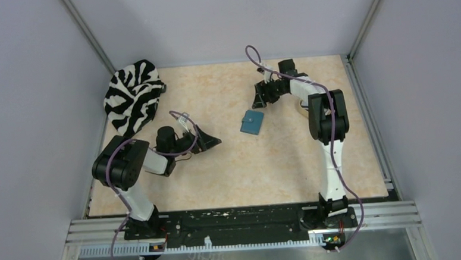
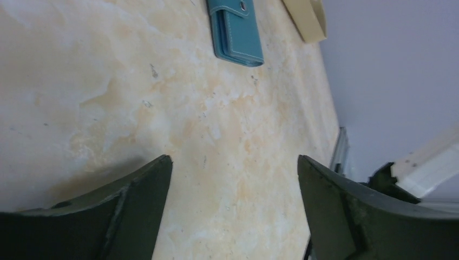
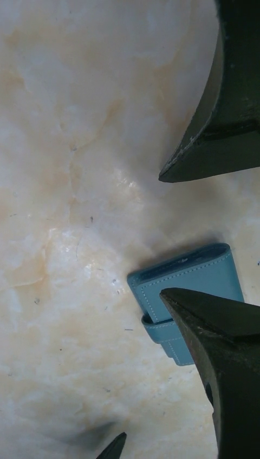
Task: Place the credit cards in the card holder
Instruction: Move the card holder to the center of the board.
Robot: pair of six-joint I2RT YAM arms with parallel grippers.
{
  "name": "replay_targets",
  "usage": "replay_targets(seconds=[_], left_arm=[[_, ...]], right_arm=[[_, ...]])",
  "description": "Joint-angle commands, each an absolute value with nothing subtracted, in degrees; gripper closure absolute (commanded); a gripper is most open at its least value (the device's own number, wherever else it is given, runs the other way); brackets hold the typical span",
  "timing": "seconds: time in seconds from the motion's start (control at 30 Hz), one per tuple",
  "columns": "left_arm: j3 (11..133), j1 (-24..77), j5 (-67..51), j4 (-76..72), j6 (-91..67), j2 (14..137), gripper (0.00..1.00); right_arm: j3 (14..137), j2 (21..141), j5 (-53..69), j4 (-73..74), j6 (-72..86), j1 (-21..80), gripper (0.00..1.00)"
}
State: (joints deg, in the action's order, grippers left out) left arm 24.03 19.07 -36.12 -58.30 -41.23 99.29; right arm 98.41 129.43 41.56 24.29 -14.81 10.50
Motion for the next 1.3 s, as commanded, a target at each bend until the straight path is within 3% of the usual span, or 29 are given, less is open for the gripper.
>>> replay_targets(seconds=[0.0, 0.1, 0.2, 0.43, 0.53, 0.63, 0.73, 0.77, 0.97, 1.07, 1.17, 1.27], left_arm=[[21.73, 17.93, -46.15, -78.33, -51.96, 104.73, 0.15], [21.0, 17.89, -47.26, -80.15, -53.93, 105.95, 0.25], [18.84, 17.93, -45.59, -77.39, -51.91, 102.61, 0.28], [18.12, 24.26, -30.85, -46.39, -36.06, 81.61, 0.28], [18.15, 29.57, -22.49, -36.97, -31.05, 71.57, 0.27], [15.14, 30.32, -20.82, -37.01, -30.13, 62.82, 0.23], [13.18, 30.24, -18.61, -36.57, -29.15, 56.39, 0.04], [12.33, 30.27, -18.56, -38.12, -28.25, 55.26, 0.01], [11.38, 30.23, -20.01, -43.49, -27.15, 58.5, 0.01], [13.77, 30.23, -21.74, -46.0, -26.27, 65.32, 0.06], [16.84, 30.2, -21.51, -47.89, -25.48, 70.77, 0.09], [20.95, 30.13, -22.13, -48.11, -25.37, 75.25, 0.11]], right_arm=[[100.97, 130.04, 43.26, 30.87, -14.13, 12.22, 0.31], [97.19, 128.27, 46.52, 33.09, -16.31, 12.68, 0.4], [89.09, 123.64, 48.24, 32.76, -17.81, 13.23, 0.48], [62.46, 107.64, 50.83, 19.13, -7.5, 14.16, 0.8], [54.67, 101.85, 54.07, 17.22, -7.0, 16.95, 0.81], [52.57, 96.61, 55.07, 18.58, -10.0, 18.67, 0.78], [54.02, 90.26, 49.51, 20.96, -16.63, 17.98, 0.74], [54.06, 86.84, 47.51, 21.4, -19.34, 17.93, 0.71], [54.65, 75.74, 57.19, 26.94, -42.81, 18.41, 0.29], [54.11, 73.63, 63.16, 28.83, -63.22, 19.12, 0.19], [55.2, 74.83, 62.96, 25.51, -64.36, 21.05, 0.16], [58.37, 79.25, 59.79, 31.15, -70.69, 23.75, 0.2]])
